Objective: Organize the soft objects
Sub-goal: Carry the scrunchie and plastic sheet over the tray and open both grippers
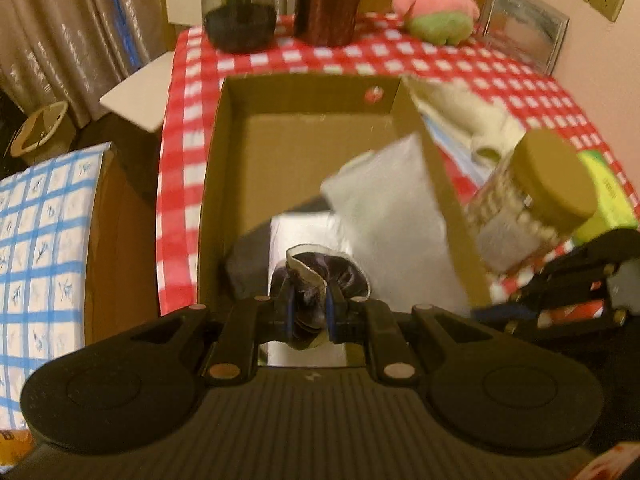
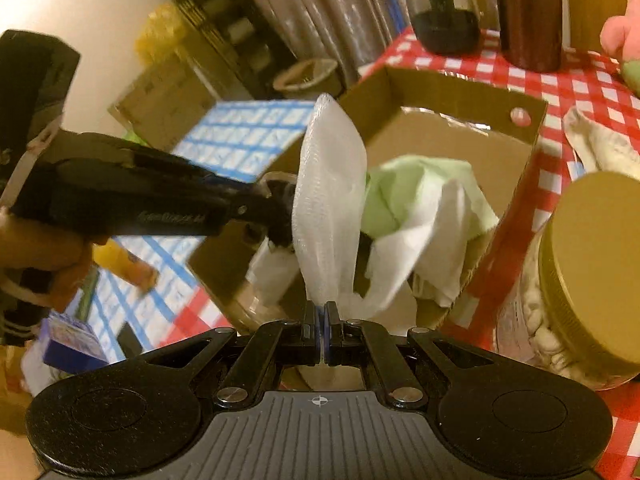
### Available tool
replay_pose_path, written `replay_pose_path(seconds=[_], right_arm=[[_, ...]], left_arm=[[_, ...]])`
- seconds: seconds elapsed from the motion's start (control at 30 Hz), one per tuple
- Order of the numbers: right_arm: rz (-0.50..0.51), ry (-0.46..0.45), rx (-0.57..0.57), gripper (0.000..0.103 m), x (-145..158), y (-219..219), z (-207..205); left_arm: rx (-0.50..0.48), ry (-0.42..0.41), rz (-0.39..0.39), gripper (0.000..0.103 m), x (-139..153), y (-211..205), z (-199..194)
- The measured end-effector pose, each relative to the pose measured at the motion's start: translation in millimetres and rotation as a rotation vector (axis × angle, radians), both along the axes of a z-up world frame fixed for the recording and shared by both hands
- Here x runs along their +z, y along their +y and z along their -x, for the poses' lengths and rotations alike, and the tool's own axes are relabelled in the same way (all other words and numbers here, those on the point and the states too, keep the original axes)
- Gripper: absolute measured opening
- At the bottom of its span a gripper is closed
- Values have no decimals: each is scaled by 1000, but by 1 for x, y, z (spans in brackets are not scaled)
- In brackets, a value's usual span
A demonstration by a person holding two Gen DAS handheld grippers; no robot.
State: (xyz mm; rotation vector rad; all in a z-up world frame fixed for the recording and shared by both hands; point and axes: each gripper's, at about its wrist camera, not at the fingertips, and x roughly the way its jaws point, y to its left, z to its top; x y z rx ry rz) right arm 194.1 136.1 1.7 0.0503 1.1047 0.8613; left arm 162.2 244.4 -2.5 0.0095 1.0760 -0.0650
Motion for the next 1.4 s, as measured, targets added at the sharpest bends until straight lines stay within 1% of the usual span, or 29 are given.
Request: replay_pose_path(seconds=[0.17,0.2,0.27,0.4,0.5,0.6,0.67,0.73,0.77,0.8,0.87,0.9,1.17,1.3,1.4], right_arm=[[66,-18,-2,2,-13,8,-2],[83,-32,1,2,-15,9,-3],[101,-29,3,2,-22,11,-1],[150,-34,28,2,-36,13,7],[172,-51,51,2,-40,12,12],[162,-53,56,2,-41,8,10],[150,-58,59,3,-39,6,10],[134,-71,65,8,-35,3,13],[131,-77,67,14,-32,3,16],[130,-86,68,24,-29,2,17],[127,-107,75,36,-25,-1,19],[126,-120,78,38,-23,-2,20],[95,-195,70,39,-3,-21,37],[47,-221,76,39,10,-36,51],[11,-248,61,39,18,-51,62]], left_arm=[[19,13,33,13,-19,1,1],[20,16,38,13,-23,0,-1],[20,18,39,13,-28,-2,-3],[14,20,37,14,-34,-6,-4],[22,15,41,18,-33,-6,-1],[28,9,39,19,-29,-8,5],[26,6,45,23,-26,-9,9],[28,3,52,25,-23,-10,14],[29,-3,57,25,-20,-11,17],[30,-8,62,26,-18,-12,19],[37,-19,66,29,-14,-14,23],[39,-25,67,30,-13,-16,25],[72,-75,91,31,0,-22,46],[94,-117,102,32,7,-30,58],[87,-145,108,32,13,-40,66]])
